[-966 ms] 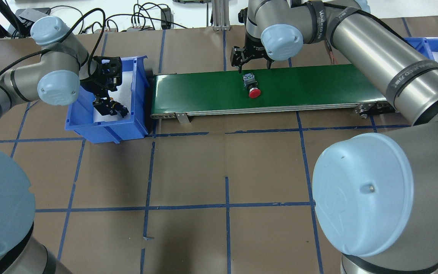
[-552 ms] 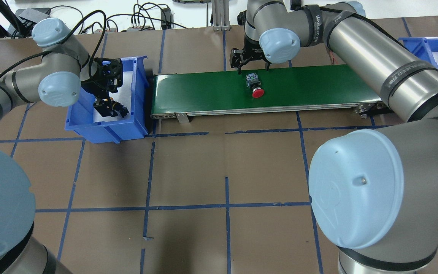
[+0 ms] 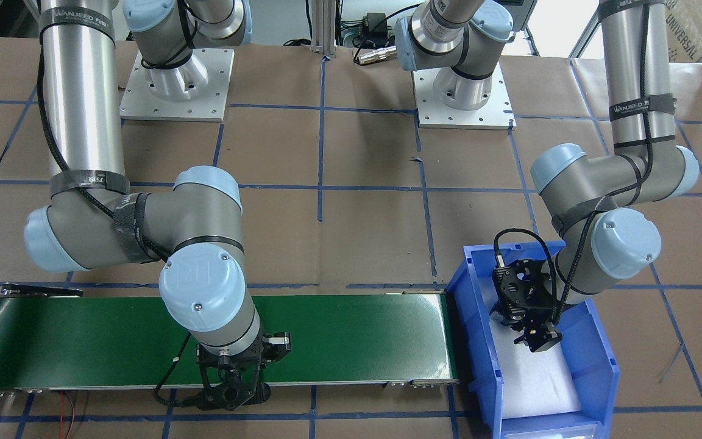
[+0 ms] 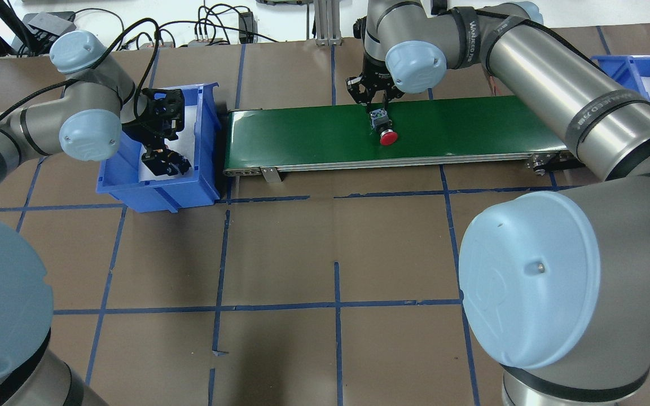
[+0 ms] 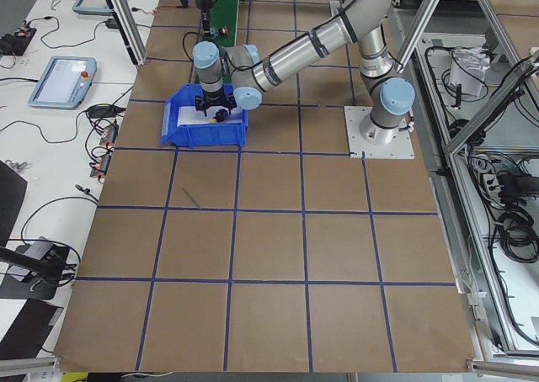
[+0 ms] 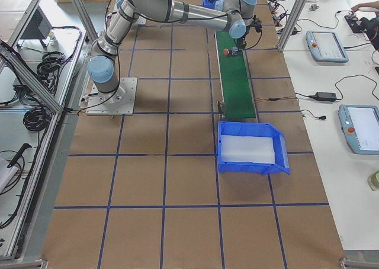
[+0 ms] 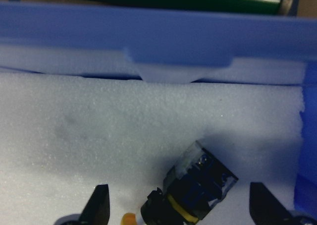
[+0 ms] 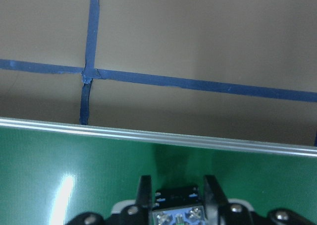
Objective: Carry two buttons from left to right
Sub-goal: 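Close the right gripper on the red button while left lifts yellow button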
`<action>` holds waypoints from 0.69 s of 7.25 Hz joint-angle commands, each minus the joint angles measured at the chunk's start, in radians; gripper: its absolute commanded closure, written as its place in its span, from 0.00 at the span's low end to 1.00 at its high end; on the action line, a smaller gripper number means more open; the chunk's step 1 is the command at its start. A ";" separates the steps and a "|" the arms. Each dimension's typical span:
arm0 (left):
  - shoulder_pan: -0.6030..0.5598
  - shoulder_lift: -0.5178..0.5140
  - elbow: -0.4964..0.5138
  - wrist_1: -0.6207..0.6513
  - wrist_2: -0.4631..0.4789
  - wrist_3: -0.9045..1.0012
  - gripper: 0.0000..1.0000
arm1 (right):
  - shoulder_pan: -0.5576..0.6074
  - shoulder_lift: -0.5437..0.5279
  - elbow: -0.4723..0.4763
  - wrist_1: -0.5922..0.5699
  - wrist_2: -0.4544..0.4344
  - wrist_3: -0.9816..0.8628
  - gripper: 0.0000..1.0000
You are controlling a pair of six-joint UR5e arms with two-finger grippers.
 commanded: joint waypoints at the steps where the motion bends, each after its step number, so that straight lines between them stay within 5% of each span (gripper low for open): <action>1: 0.001 0.000 -0.001 0.002 -0.002 0.001 0.01 | -0.015 -0.008 -0.007 0.008 0.002 -0.010 0.92; 3: 0.001 0.000 -0.001 0.011 -0.014 0.005 0.09 | -0.061 -0.032 -0.039 0.095 0.005 -0.069 0.92; 5: 0.001 -0.002 0.001 0.012 -0.025 0.017 0.32 | -0.067 -0.034 -0.042 0.116 0.025 -0.060 0.04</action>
